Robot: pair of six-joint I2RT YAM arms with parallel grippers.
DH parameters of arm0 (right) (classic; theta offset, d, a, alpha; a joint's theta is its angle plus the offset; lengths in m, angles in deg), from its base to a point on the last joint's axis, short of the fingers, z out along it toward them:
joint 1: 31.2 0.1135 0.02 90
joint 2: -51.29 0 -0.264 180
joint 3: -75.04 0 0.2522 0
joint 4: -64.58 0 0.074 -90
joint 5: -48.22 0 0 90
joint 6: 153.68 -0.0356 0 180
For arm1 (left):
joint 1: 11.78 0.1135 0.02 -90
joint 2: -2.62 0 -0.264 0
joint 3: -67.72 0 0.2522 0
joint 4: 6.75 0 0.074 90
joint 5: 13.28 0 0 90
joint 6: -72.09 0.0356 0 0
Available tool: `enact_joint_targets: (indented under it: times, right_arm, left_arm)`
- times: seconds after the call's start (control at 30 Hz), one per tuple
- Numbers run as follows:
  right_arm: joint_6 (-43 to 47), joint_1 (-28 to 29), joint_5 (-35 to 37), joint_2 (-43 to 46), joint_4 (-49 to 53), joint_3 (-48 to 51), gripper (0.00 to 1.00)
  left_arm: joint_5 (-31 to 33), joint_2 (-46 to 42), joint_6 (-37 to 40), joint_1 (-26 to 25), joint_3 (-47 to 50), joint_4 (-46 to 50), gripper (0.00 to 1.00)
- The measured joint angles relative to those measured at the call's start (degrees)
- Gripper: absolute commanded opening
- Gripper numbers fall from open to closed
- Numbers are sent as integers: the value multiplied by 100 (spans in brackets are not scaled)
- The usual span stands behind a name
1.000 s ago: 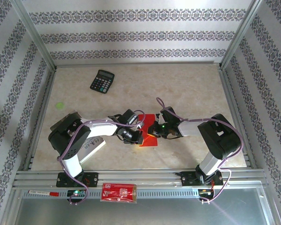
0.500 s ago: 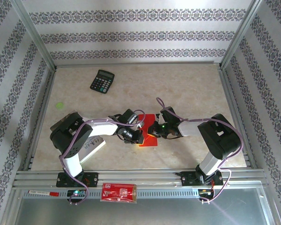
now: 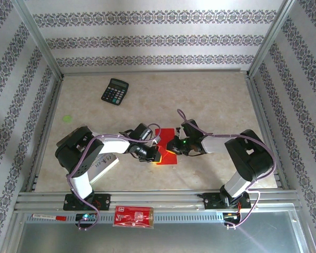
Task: Fold a paper plane with a square sheet of paper (pick it up from the middle)
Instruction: Fold the triangle a second time at the center of the table.
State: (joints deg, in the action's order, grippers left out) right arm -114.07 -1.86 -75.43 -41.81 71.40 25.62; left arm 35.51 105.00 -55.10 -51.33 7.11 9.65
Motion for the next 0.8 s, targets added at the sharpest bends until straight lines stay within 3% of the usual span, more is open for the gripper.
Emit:
enact_joint_targets:
  times: [0.27, 0.5, 0.8]
  right_arm:
    - [-245, 140, -33, 490, -118, 181, 8]
    - [-678, 619, 125, 461, -245, 413, 5]
    - [-992, 796, 254, 208, -540, 420, 4]
  left_arm:
    - [-140, -2, -94, 57, 136, -267, 0]
    - [-168, -2, -101, 66, 162, -317, 0]
    - [-168, -2, -101, 66, 162, -315, 0]
